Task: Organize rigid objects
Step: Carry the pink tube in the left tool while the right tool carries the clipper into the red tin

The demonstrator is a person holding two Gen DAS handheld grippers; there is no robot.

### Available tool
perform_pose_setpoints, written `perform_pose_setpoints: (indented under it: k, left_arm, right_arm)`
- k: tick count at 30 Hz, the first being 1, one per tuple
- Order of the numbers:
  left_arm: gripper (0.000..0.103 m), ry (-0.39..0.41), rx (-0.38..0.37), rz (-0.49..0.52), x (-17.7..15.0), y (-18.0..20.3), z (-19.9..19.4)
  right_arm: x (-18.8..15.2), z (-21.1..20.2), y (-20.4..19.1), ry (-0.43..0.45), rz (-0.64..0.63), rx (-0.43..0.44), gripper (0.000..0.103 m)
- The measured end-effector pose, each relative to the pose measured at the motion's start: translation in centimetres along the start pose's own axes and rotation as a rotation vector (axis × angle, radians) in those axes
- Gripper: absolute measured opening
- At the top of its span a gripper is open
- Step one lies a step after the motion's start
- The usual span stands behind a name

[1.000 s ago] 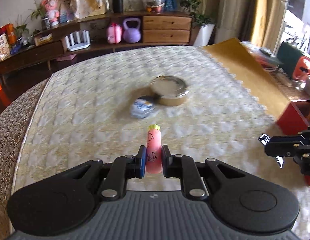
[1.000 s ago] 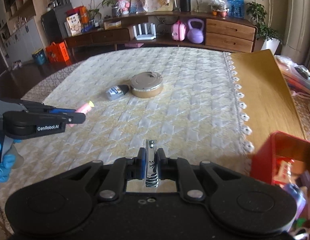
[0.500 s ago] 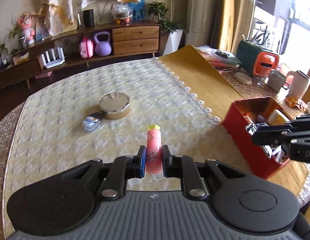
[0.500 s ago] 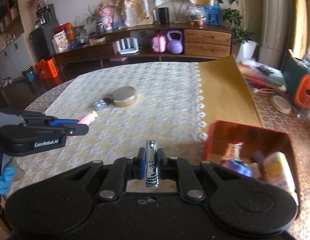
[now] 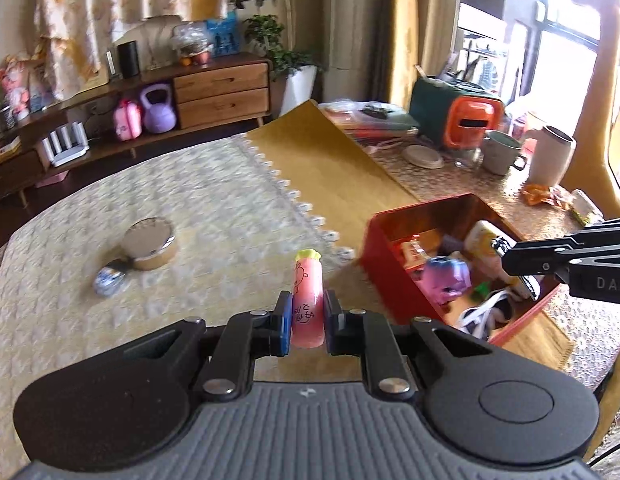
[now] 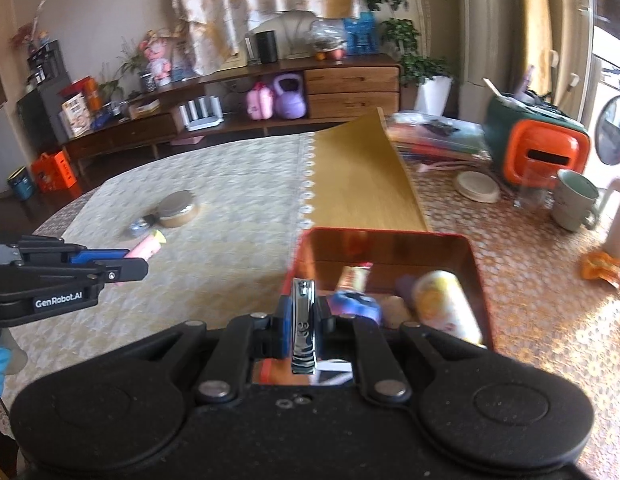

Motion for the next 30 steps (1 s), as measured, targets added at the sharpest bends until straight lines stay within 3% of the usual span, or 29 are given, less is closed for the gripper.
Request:
perform_pose_setpoints:
  k: [13, 30]
  left_arm:
    - [0.015, -0.035, -0.057, 0.092, 2.7, 7.2, 3.7]
    - [0.015, -0.106, -0.106, 0.155, 7.3, 12.0, 11.1]
  right_arm:
    - [-1.5, -0.3, 5.9, -0.003, 0.079, -0.032, 0.010]
    - [-1.6, 2.9, 6.8, -0.033, 0.061, -0.019, 0.010]
Point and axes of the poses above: each gripper's, at about its wrist camera, not at the fingertips, and z roughly the way its jaws point, y to its right, x to its top, the point moved 9 cm from there along z, roughly the way its jaws point, and after that the axes turned 7 degrees about -y, right-handed, at the moved point
